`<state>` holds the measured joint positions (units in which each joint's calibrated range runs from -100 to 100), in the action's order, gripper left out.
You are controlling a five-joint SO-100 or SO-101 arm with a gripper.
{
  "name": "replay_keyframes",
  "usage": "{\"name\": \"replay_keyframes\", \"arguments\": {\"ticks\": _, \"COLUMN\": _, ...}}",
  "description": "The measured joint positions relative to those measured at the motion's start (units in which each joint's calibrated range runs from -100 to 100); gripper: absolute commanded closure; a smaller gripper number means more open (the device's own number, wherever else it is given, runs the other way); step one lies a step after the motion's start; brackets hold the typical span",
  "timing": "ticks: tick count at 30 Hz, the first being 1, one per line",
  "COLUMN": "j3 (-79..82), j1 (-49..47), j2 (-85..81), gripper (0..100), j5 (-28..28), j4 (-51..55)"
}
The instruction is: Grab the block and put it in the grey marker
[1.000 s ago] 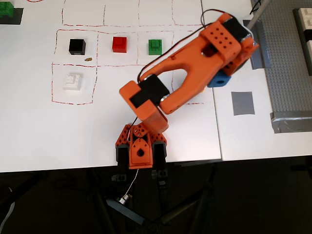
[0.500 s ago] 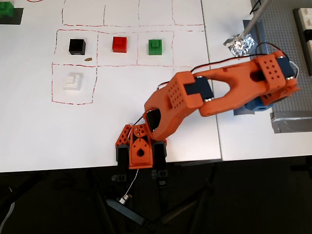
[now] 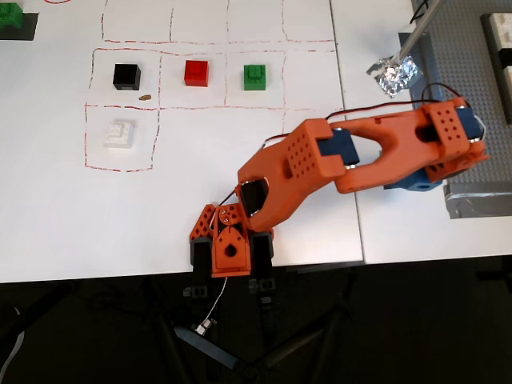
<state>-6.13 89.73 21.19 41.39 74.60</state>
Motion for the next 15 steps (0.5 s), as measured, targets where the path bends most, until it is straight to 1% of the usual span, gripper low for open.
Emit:
{"name": "replay_keyframes", "arguments": {"ticks": 2, "j3": 0.0, "j1": 0.1, "j2": 0.86, "gripper": 99, "j5": -0.15, "j4": -1.77}}
{"name": "replay_keyframes", "arguments": {"ticks": 5, "j3": 1.08, "j1": 0.1, "j2": 1.63, "gripper": 93, "j5": -0.44, "j4": -2.41}}
{"name": "replay_keyframes", "arguments": {"ticks": 9, "j3": 3.43, "j1": -0.6, "j2": 1.63, "gripper": 82, "j5": -1.27, "j4": -4.26}}
{"name": "replay_keyframes", "arguments": {"ticks": 12, "j3": 3.52, "j1": -2.29, "j2": 1.63, "gripper": 70, "j5": -2.25, "j4": -4.26}}
{"name": "replay_keyframes", "arguments": {"ticks": 15, "j3": 4.96, "j1": -2.99, "j2": 1.46, "gripper": 64, "j5": -3.22, "j4": -4.98}}
